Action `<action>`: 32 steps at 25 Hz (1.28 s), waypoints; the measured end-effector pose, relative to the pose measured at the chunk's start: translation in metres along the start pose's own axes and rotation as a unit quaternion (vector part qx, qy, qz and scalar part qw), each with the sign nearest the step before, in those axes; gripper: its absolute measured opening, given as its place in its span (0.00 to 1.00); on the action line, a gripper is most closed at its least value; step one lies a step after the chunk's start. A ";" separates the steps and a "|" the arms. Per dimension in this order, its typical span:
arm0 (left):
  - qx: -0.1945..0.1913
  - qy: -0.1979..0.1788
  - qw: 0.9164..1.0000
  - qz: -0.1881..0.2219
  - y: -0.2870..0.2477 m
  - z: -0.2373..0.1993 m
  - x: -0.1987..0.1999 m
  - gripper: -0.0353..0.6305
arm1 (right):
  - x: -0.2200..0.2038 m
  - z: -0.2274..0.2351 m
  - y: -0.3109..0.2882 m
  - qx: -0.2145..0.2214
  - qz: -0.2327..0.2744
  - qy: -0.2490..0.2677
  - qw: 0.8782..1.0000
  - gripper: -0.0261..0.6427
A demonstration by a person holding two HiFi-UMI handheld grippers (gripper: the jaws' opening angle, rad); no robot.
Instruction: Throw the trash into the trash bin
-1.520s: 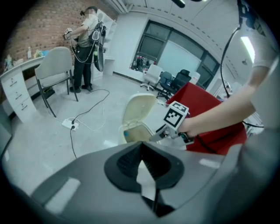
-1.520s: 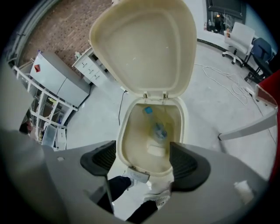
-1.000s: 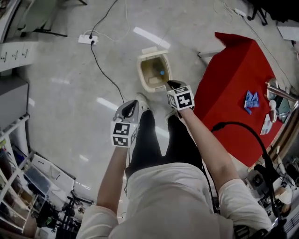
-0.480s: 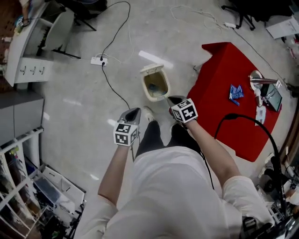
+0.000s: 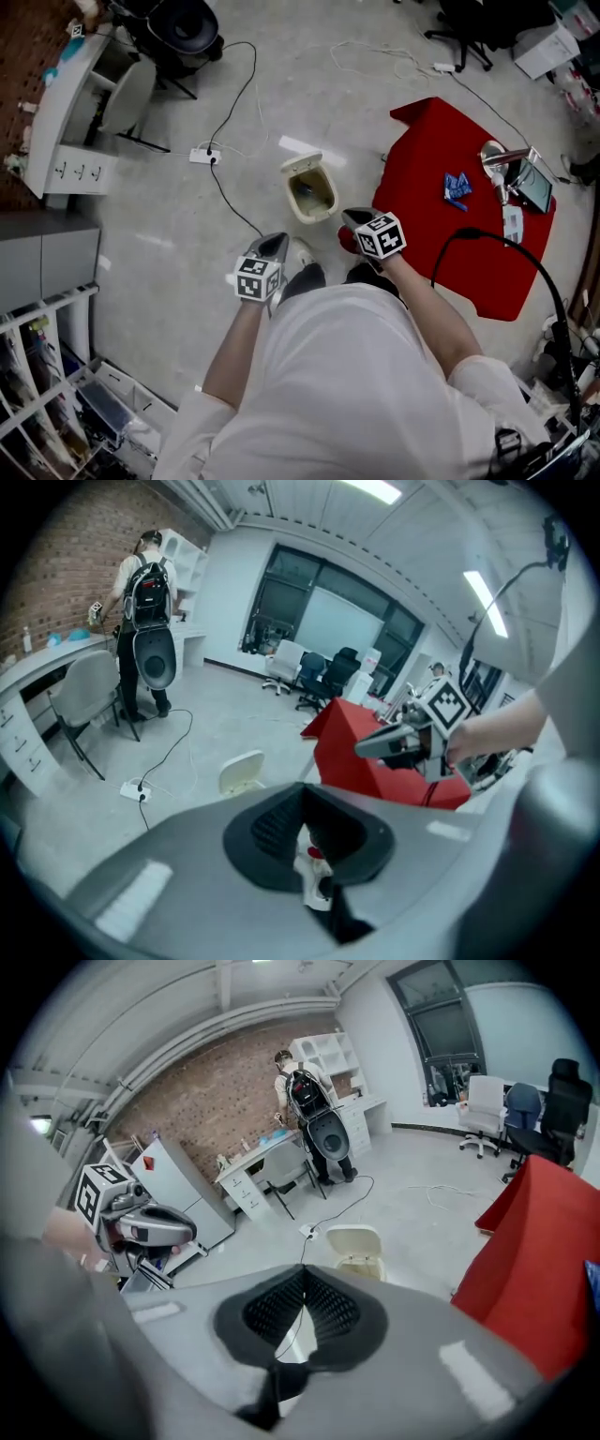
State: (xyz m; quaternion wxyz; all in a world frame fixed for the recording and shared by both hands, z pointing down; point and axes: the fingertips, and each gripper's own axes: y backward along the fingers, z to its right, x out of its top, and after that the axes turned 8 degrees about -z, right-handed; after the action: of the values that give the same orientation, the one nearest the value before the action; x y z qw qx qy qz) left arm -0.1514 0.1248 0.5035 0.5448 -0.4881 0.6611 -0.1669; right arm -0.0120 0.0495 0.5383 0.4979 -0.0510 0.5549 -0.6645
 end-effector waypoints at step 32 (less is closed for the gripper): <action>-0.074 -0.118 0.990 -0.021 -0.079 0.170 0.072 0.06 | -0.099 0.121 0.170 -0.071 0.083 -0.104 0.989 0.10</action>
State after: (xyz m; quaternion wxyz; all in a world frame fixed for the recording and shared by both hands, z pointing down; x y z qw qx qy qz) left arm 0.0407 0.0815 0.4636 0.5779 -0.5571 0.5922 -0.0701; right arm 0.2148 0.0567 0.4983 0.6014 -0.1085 0.5481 -0.5712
